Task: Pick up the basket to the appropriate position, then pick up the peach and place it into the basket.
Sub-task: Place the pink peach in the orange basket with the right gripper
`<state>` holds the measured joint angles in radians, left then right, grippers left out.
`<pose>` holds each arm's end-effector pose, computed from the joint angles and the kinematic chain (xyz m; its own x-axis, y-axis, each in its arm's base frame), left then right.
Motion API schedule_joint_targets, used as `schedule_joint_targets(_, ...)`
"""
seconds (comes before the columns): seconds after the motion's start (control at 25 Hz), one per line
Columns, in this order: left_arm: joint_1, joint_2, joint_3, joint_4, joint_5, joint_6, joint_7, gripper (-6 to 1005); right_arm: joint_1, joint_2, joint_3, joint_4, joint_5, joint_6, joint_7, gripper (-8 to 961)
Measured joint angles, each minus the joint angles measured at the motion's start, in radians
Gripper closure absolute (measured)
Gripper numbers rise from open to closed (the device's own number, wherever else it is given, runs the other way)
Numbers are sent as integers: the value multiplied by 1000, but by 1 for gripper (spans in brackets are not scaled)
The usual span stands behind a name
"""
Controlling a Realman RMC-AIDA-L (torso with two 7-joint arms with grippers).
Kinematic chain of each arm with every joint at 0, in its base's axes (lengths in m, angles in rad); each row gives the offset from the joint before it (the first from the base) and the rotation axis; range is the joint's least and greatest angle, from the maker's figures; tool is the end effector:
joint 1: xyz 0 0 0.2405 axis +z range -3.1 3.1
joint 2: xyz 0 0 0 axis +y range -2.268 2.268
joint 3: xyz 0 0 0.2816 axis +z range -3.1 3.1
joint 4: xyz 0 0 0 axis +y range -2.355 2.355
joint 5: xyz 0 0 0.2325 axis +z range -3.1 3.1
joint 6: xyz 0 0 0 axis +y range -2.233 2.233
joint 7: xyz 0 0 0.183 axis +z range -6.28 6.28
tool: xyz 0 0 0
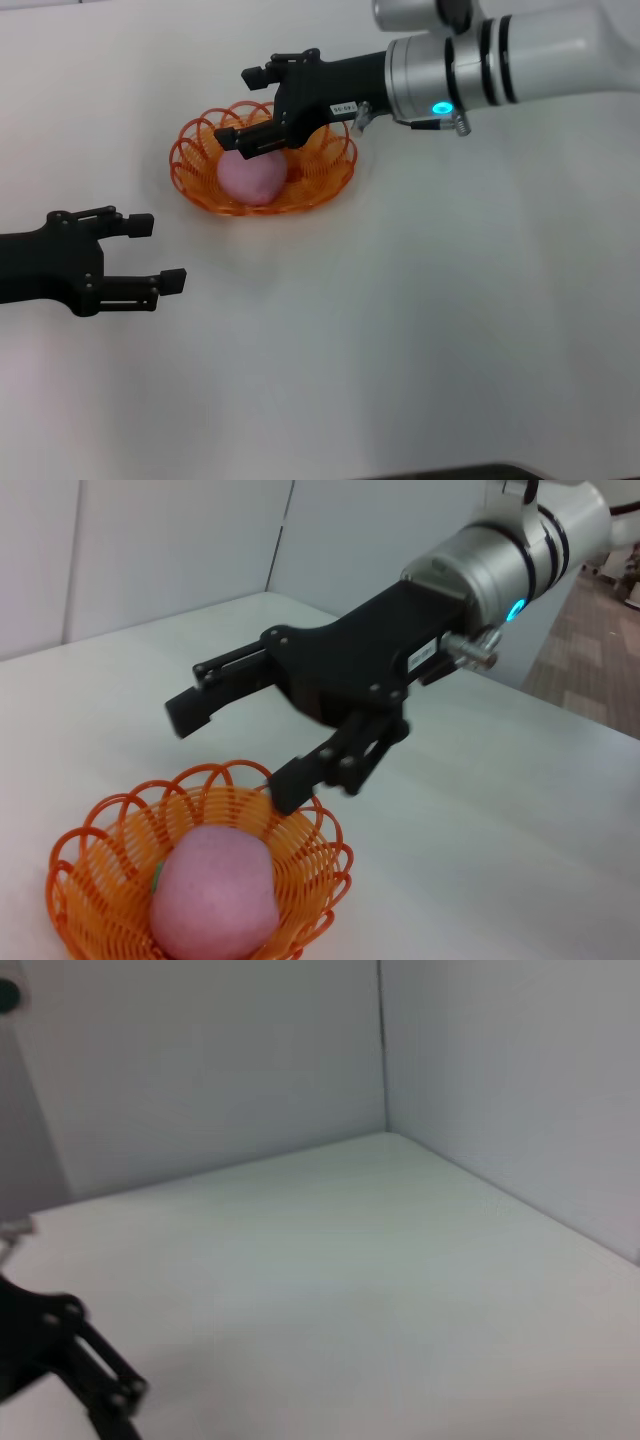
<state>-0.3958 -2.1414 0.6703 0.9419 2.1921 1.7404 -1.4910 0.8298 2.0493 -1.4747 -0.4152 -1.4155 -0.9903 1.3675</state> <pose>-0.3023 0.3191 -0.0314 0.8349 0.4160 0.3604 0.4746 -0.8757 -0.0887 0.1782 0.4462 -0.1453 0.9015 -0.2370 -0.3622 -0.3267 -0.9214 -0.2103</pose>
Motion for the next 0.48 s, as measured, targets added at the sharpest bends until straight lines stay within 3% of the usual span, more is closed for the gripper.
schedule_joint_targets(0.16, 4, -1, 0, 0, 0, 4, 0, 111, -24, -25, 31, -101, -81, -90, 98, 8)
schedule_joint_targets(0.48, 6, -2, 0, 0, 7, 4, 0, 111, -80, -51, 250, -390, -412, -364, 355, 12)
